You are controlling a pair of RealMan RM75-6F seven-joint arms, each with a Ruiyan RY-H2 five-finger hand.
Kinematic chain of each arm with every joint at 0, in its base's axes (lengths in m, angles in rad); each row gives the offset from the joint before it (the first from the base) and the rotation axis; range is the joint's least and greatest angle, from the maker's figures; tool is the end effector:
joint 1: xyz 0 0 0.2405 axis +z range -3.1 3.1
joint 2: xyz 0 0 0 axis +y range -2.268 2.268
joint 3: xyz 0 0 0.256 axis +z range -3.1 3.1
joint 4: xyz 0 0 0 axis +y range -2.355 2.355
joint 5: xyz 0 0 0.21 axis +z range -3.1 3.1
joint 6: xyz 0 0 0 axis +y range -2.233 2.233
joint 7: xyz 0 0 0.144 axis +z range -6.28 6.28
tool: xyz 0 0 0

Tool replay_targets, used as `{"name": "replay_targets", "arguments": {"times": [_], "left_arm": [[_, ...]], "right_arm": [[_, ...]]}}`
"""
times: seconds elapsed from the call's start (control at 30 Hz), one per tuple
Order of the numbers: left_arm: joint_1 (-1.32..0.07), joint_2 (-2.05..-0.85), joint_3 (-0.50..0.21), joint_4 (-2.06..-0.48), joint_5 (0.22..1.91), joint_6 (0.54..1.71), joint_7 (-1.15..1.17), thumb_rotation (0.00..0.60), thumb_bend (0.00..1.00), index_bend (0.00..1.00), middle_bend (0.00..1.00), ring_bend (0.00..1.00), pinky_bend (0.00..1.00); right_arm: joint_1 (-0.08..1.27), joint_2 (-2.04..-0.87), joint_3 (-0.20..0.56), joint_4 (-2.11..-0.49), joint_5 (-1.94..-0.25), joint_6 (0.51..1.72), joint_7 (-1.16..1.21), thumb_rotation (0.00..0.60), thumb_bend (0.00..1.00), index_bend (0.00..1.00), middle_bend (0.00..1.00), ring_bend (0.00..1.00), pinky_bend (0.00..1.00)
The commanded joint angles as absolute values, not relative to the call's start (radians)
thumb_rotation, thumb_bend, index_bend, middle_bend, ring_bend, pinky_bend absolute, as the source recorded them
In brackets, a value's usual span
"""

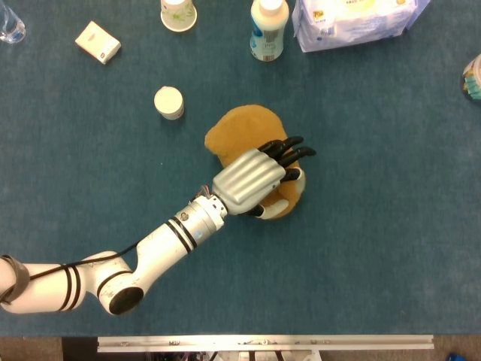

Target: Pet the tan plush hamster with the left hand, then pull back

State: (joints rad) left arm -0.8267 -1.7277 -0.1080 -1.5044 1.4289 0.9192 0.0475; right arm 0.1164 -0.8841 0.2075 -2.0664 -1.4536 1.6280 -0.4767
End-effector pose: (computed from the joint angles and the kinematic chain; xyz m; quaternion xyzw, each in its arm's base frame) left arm -0.0591 0.2776 -0.0833 -0.7860 -0.3816 -0.4524 0.1785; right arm -0.2094 -0.2036 0.2337 0.5730 -0.2312 0.3951 0.6798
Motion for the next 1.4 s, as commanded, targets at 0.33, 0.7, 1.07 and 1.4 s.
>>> {"name": "replay_targets", "arguments": {"times": [0.33,0.7,1.07,1.4], "left_arm": [[-0.835,-1.718,-0.100,-1.491,1.452,0.914,-0.003,0.600,0.38,0.28,0.12,0.01,0.17],[-0.825,-1.744,-0.103,-1.470,1.447,0.941,0.011,0.600,0.38,0.45,0.15,0.02,0.19],[-0.817,-1.758,-0.096,-1.456,1.446,0.951,0.026,0.600,0.38,0.58,0.18,0.04,0.22],[-0.810,-1.753,-0.096,-1.465,1.455,0.965,0.025,0.600,0.38,0.57,0.19,0.04,0.24]], "right_arm": [[0.121,-0.892,0.205,-2.063,-1.453,1.619,-0.480,0.600,0.00,0.31,0.23,0.07,0.22],[0.121,-0.893,0.204,-2.059,-1.451,1.617,-0.481,0.600,0.00,0.31,0.23,0.07,0.22],[0.118,-0.894,0.200,-2.061,-1.462,1.621,-0.485,0.600,0.00,0.31,0.23,0.07,0.22],[0.120,-0.897,0.200,-2.060,-1.459,1.616,-0.486,0.600,0.00,0.31,0.23,0.07,0.22]]}}
